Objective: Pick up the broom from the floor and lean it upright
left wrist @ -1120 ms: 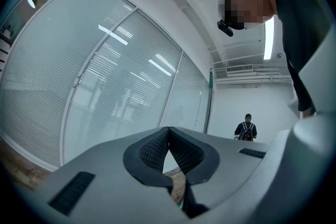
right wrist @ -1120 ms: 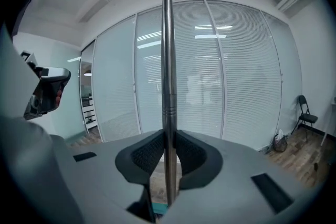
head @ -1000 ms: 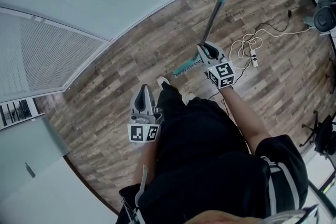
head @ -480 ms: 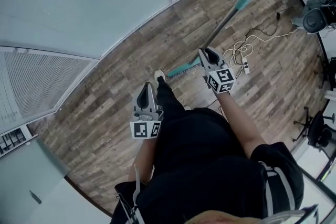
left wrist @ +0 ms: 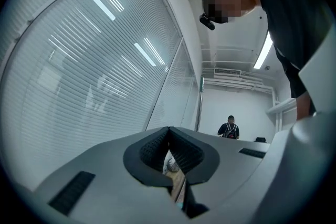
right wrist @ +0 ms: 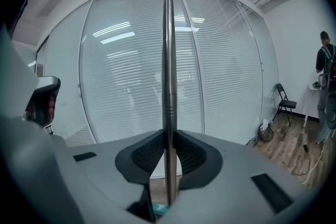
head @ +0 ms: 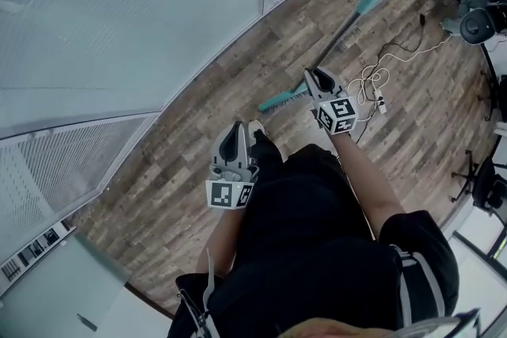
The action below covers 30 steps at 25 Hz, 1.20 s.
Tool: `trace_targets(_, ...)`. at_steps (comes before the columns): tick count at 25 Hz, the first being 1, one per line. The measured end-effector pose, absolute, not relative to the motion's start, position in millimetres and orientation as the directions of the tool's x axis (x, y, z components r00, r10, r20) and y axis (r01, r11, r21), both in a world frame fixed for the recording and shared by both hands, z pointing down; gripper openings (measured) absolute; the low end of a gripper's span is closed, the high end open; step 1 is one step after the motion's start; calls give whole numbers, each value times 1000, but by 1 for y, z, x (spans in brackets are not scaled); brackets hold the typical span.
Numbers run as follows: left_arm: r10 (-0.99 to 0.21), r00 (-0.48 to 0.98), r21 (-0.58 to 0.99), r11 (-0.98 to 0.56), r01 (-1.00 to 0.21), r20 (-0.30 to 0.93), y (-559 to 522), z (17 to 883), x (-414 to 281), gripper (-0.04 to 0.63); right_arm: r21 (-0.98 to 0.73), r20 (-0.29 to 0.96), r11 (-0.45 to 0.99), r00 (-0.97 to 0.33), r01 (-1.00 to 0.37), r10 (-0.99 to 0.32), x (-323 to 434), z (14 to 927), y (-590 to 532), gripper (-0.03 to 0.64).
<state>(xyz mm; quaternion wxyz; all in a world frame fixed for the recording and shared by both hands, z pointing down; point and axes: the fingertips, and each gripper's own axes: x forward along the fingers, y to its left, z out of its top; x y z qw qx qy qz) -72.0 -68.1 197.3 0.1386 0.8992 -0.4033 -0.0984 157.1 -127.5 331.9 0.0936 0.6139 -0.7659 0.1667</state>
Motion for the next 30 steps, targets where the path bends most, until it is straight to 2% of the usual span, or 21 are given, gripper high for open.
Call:
trace_targets(8, -741, 671, 337, -637, -694, -20, -140, 222, -69, 18, -116, 380, 162, -194, -980, -904, 164, 390, -216, 77)
trace_targets(15, -743, 668, 313, -627, -714, 34, -195, 295, -30, 18, -128, 420, 203, -238, -971, -876, 183, 504, -301, 77)
trace_targets(21, -776, 626, 343, -569, -747, 76, -253, 381, -25, 18, -95, 442, 236, -253, -967, -860, 191, 627, -377, 77)
trace_targets(26, -826, 562, 362, -509, -781, 49, -312, 440, -22, 18, -130, 463, 239, -272, -962, -844, 203, 722, -423, 77)
trace_targets(30, -807, 590, 433, -534, -727, -5, -334, 471, -10, 18, -154, 484, 234, -280, -960, -829, 207, 786, -445, 77)
